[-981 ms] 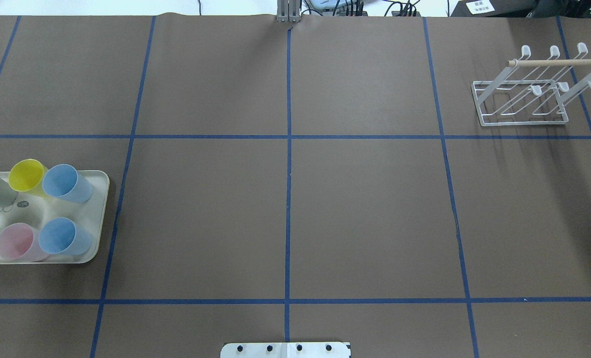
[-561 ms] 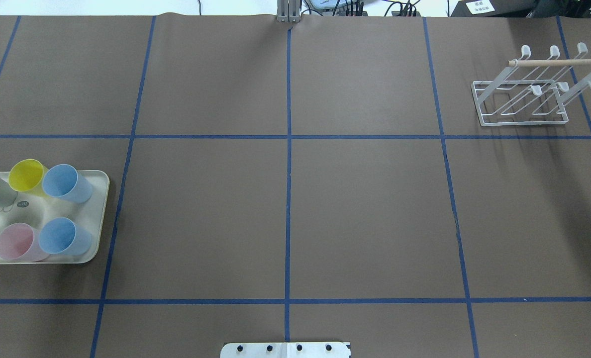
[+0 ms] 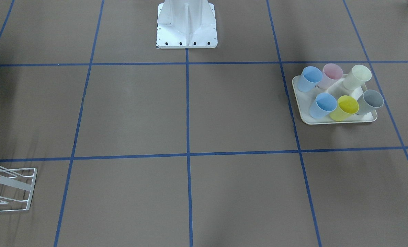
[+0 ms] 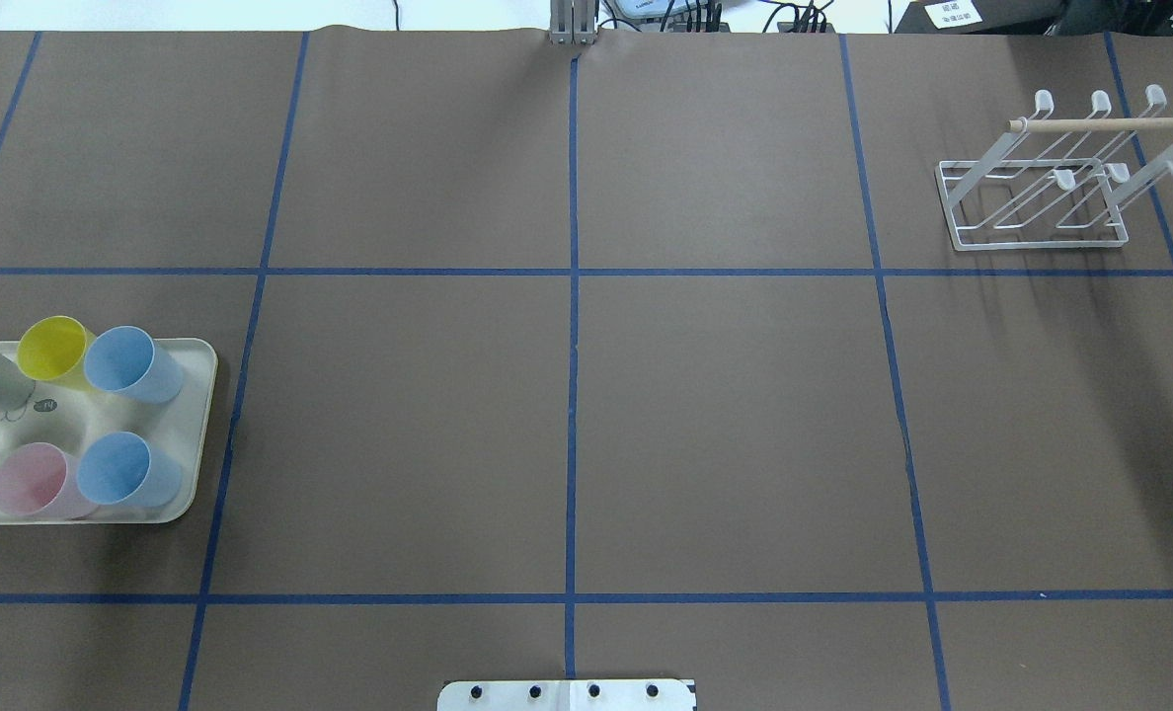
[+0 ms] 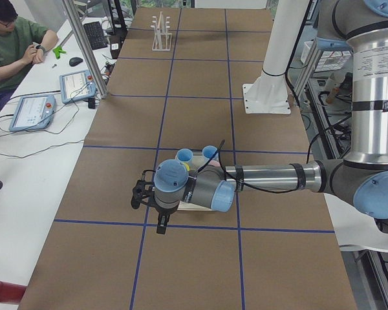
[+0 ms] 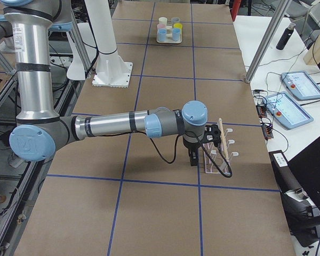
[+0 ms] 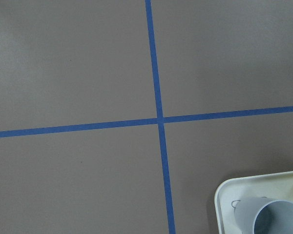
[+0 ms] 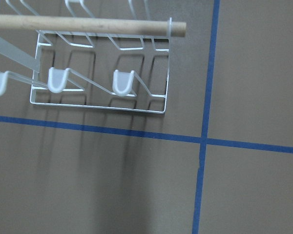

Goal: Transfer IKEA cup to right arm and place on rack

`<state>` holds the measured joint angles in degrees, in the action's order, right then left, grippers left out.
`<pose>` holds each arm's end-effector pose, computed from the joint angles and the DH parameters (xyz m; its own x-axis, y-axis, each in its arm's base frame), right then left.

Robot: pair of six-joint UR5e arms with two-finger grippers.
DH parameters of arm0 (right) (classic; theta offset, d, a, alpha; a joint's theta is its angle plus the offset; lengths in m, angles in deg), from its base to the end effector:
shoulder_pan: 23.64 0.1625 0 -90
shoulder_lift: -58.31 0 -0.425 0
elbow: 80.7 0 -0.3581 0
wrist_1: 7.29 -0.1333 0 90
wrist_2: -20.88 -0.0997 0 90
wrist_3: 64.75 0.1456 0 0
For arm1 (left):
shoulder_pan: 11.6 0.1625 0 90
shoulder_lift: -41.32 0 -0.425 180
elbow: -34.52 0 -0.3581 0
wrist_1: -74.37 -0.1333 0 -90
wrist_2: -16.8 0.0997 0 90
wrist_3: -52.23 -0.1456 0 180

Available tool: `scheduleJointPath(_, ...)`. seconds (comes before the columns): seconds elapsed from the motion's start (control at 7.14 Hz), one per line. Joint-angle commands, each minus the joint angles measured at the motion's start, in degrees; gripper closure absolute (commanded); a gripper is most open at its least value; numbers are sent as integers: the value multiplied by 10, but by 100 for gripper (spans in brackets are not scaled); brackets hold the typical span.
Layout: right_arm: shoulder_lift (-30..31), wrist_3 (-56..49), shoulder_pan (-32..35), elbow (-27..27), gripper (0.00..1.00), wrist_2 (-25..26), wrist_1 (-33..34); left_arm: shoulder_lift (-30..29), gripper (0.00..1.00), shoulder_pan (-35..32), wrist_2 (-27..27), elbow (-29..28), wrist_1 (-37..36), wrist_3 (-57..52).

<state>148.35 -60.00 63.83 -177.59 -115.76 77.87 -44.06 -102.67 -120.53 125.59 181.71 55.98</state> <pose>0.0065 -0.4739 0.6225 0.6807 -0.0959 0.7263 -0.0132 0.9896 0.1430 -0.0345 -0.4430 0.6804 0.6783 0.0987 -0.7281 0.0626 0.9796 0.1912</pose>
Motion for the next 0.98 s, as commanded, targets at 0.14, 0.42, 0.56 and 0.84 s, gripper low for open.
scheduleJointPath(0.14,24,2,6,30,0,5,-61,-25,0,8,-1,-50,-3,-7)
scheduleJointPath(0.42,25,7,6,0,0,5,-57,-15,0,12,0,-14,-2,39)
scheduleJointPath(0.56,28,10,6,-6,0,5,-56,7,0,25,0,18,-2,69)
scheduleJointPath(0.84,17,32,0,-9,0,4,-47,46,0,79,-2,83,-1,174)
